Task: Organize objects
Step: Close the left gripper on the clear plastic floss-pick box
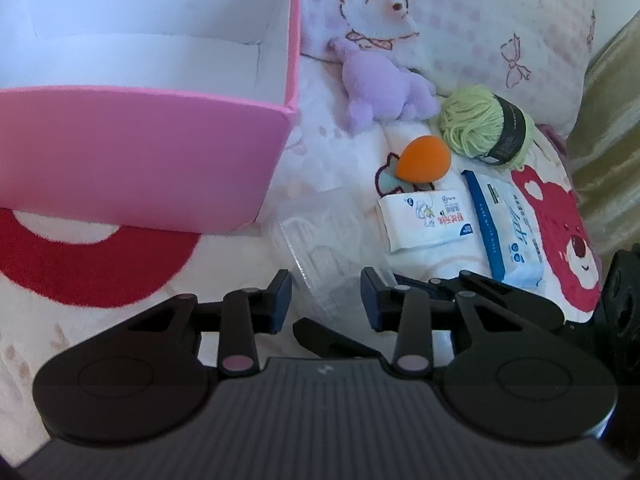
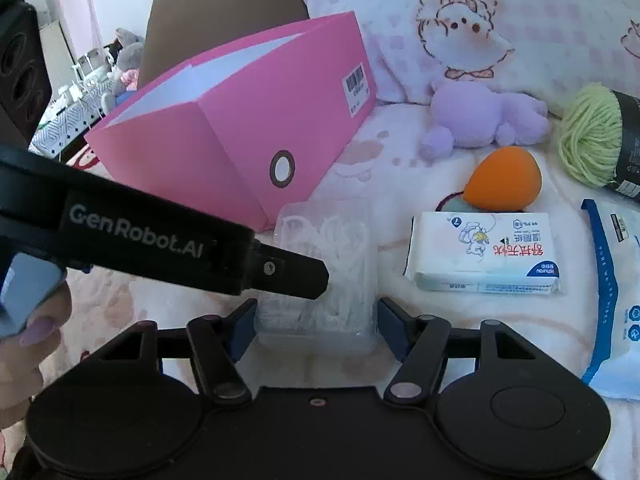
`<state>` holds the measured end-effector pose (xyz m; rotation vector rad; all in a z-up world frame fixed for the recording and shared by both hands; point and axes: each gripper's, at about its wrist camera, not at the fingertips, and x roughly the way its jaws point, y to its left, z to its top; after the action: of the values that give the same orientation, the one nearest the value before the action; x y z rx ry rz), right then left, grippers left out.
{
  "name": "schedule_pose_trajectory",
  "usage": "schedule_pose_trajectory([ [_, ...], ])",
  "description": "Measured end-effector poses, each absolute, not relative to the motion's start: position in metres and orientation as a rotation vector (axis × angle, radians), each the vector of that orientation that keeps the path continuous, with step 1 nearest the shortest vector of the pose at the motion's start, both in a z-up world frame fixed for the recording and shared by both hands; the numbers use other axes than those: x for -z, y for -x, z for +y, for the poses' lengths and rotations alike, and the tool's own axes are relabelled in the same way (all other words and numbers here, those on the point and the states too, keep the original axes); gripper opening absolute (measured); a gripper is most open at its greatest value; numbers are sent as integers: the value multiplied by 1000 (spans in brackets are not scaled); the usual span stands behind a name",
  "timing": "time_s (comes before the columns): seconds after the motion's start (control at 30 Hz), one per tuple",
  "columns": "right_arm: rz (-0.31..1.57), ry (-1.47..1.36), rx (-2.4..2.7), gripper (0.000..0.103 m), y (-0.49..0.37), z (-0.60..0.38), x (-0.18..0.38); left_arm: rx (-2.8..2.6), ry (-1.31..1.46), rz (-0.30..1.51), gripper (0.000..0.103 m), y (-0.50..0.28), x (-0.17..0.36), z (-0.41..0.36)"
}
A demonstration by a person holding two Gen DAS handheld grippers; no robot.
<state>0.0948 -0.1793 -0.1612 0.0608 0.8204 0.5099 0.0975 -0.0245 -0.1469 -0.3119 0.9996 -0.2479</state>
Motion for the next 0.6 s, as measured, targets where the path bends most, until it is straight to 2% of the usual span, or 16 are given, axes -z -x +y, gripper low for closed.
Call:
schedule_pose_trajectory([
  [0.3,829,-23,-477,68,-78,-172,151,243,362,1056,36,-90,139,-27],
  [0.6,856,-147,-466,69,-62,-176,140,292,307,1059,35,-69,120,-21],
])
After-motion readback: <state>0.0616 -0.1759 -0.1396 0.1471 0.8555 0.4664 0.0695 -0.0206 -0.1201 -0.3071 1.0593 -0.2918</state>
